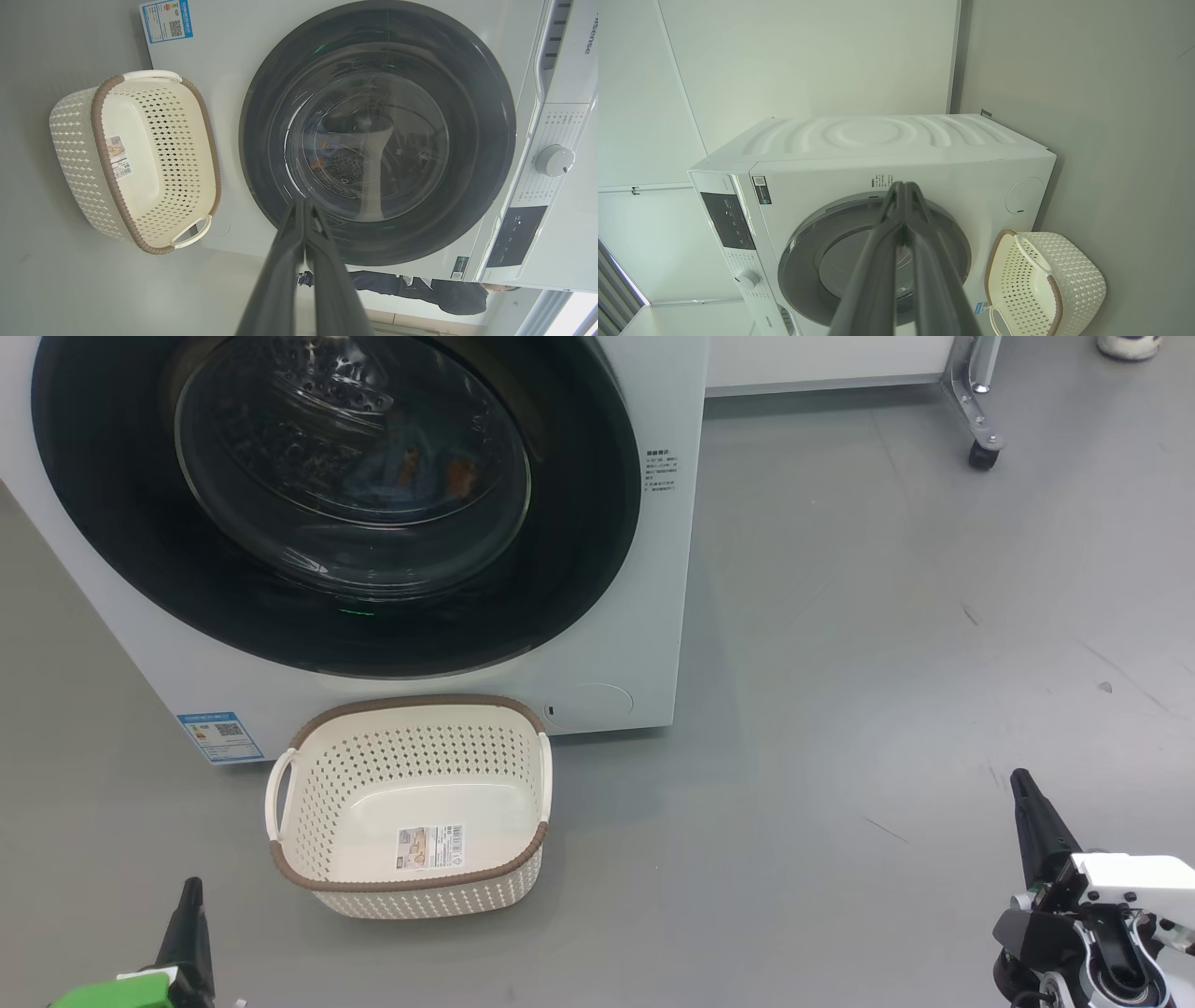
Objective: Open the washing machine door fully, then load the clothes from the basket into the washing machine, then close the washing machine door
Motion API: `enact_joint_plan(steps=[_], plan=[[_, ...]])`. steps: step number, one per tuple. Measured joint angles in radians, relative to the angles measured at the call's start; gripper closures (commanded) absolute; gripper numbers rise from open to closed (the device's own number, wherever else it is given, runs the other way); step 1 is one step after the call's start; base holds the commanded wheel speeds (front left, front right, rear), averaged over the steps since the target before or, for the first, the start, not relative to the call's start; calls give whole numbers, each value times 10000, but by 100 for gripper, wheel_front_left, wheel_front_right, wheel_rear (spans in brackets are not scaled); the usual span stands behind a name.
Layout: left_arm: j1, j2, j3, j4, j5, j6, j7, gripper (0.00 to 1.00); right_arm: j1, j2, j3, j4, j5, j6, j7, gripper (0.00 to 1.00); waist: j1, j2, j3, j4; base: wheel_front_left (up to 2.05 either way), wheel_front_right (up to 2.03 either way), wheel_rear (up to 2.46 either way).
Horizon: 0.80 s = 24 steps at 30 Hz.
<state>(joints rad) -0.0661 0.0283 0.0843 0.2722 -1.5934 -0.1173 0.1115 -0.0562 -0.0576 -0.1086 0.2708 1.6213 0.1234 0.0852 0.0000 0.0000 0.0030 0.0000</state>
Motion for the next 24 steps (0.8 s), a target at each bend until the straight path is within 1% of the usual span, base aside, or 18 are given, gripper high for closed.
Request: enact_joint_plan(steps=[24], plan=[[0, 0, 0, -8, 0, 0, 0, 100, 0, 8, -15, 0, 0, 0, 42, 100, 0, 0, 0, 0, 0, 0, 0]])
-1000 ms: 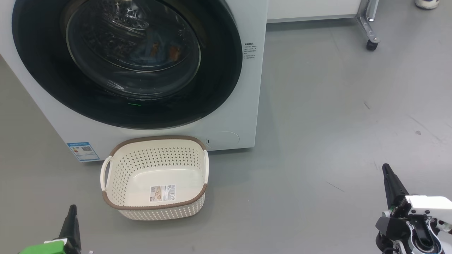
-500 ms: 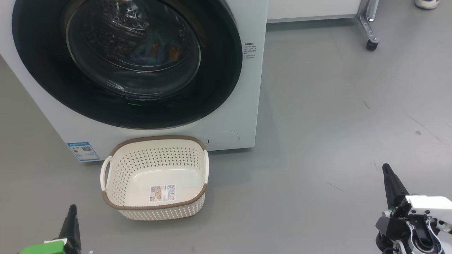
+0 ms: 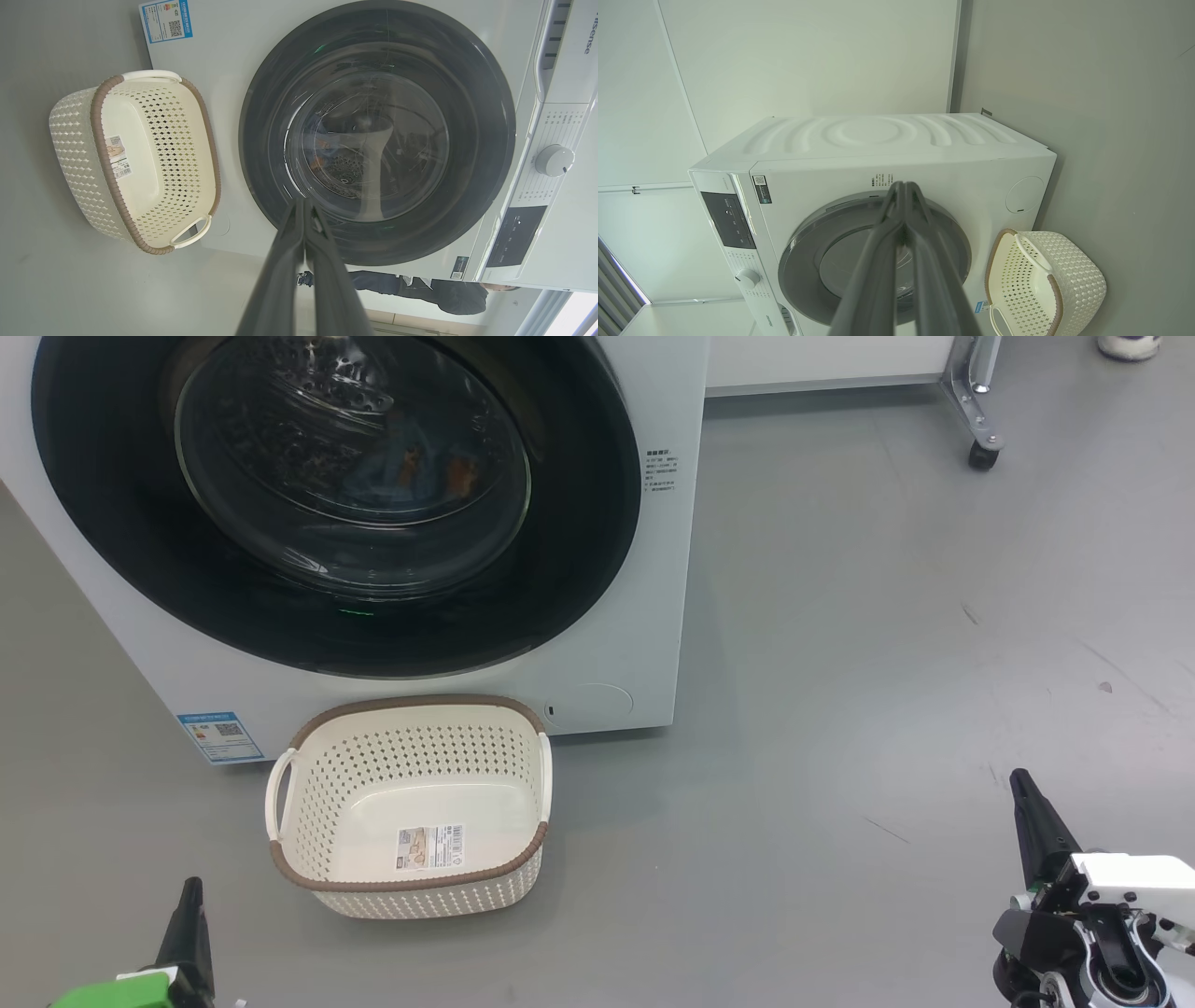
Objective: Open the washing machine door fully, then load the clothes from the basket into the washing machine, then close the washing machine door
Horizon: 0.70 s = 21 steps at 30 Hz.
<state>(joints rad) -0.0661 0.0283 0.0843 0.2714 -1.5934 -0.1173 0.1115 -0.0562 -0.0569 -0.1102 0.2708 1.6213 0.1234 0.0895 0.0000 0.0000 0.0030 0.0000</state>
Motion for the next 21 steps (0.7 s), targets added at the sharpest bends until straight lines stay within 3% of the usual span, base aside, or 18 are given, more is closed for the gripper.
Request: enact_joint_plan(steps=[21], plan=[[0, 0, 0, -2, 0, 0, 0, 100, 0, 4, -10, 0, 0, 0, 2, 100, 0, 0, 0, 0, 0, 0, 0]])
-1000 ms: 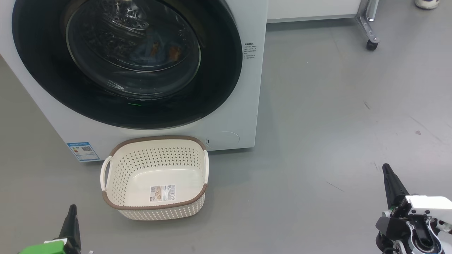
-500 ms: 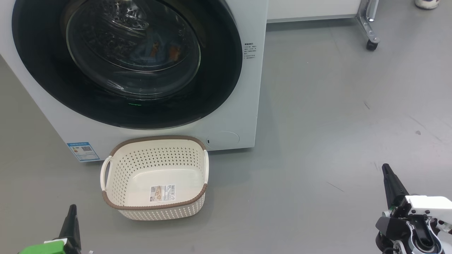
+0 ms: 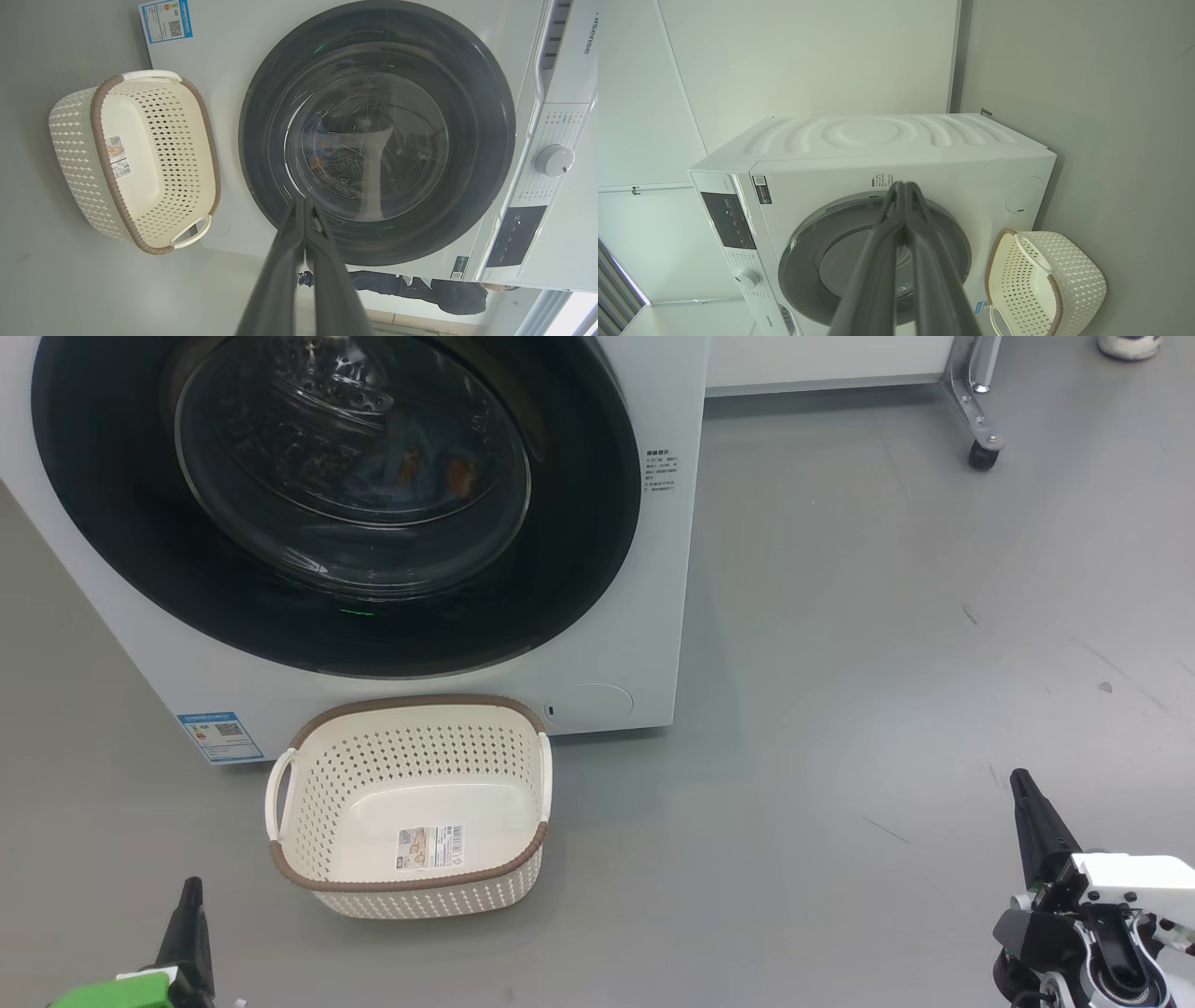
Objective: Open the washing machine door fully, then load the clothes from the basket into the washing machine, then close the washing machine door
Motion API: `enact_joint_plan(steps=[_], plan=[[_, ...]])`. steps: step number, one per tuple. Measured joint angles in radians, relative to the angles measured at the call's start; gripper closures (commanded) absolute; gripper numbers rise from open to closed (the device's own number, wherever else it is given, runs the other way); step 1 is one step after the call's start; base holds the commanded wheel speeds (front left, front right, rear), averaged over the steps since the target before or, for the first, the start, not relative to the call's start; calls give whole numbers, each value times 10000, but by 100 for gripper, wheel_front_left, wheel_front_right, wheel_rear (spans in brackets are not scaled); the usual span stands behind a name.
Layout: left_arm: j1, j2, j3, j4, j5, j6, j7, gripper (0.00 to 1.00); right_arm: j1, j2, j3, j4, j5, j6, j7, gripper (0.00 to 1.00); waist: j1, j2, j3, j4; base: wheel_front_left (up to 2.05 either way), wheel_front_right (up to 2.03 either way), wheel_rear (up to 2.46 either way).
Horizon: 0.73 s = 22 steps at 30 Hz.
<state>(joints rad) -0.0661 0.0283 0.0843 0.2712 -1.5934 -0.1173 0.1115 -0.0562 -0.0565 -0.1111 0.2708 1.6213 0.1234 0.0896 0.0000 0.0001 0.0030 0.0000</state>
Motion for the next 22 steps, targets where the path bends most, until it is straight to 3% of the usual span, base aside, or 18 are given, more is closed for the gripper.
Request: enact_joint_plan(steps=[22], plan=[[0, 0, 0, -2, 0, 0, 0, 100, 0, 2, -8, 0, 0, 0, 0, 100, 0, 0, 0, 0, 0, 0, 0]])
